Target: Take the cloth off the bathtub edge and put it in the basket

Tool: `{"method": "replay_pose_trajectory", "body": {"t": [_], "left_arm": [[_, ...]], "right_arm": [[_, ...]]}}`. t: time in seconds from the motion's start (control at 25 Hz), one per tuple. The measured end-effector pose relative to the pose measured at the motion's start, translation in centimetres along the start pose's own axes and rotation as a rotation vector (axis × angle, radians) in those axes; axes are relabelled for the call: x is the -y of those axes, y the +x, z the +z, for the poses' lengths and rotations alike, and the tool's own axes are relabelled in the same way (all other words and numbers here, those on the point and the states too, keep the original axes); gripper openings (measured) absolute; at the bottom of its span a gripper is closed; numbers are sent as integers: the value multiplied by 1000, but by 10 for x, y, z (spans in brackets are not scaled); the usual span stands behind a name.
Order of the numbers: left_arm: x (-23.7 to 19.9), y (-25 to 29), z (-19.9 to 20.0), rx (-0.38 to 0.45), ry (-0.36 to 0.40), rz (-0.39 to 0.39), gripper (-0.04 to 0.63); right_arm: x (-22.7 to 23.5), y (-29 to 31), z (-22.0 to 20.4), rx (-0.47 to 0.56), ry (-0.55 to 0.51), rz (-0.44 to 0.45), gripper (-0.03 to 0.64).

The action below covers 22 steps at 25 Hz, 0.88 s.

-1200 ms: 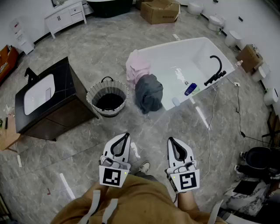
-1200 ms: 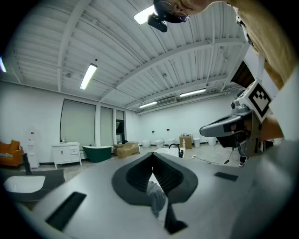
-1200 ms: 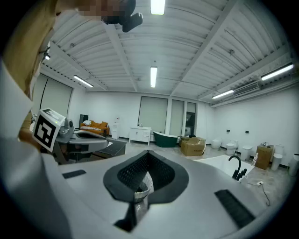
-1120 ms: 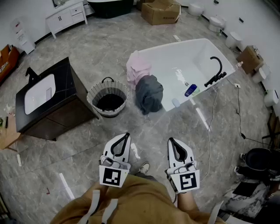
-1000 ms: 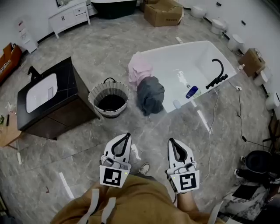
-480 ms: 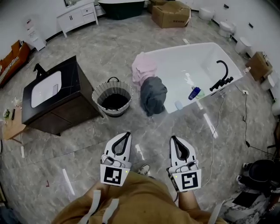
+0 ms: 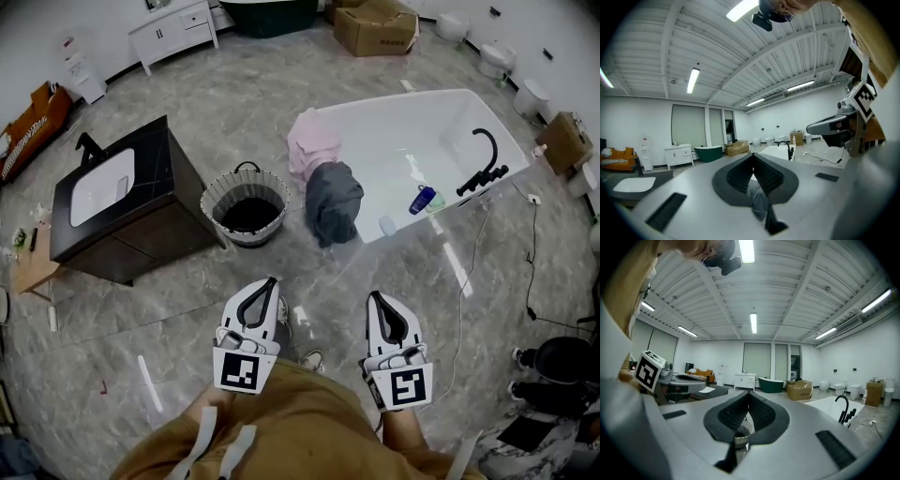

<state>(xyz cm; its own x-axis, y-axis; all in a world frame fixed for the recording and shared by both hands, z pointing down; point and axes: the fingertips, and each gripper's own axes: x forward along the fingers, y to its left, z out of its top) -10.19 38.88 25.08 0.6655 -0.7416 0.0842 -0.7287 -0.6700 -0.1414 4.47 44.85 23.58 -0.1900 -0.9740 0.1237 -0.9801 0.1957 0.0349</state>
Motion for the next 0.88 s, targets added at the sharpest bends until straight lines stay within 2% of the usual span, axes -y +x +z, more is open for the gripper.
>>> {"method": "replay_pose_trajectory", "body": {"t": [0.16,0.4,0.64,0.88], "left_arm": [[-10,25,-11,-9,-13,-16,6],[-26,86,-22,-3,-16,-95,6],[-78,160,-21,6,-44,-122,6],[-120,215,-15,31,-39,-172,6]], "right_arm": [[11,22,2,22,-10,-11,5],[41,68,-3,-4,-21,-62,5],[68,150,19,-16,-41,-85,5],[79,213,38,-11,-52,-115,5]]}}
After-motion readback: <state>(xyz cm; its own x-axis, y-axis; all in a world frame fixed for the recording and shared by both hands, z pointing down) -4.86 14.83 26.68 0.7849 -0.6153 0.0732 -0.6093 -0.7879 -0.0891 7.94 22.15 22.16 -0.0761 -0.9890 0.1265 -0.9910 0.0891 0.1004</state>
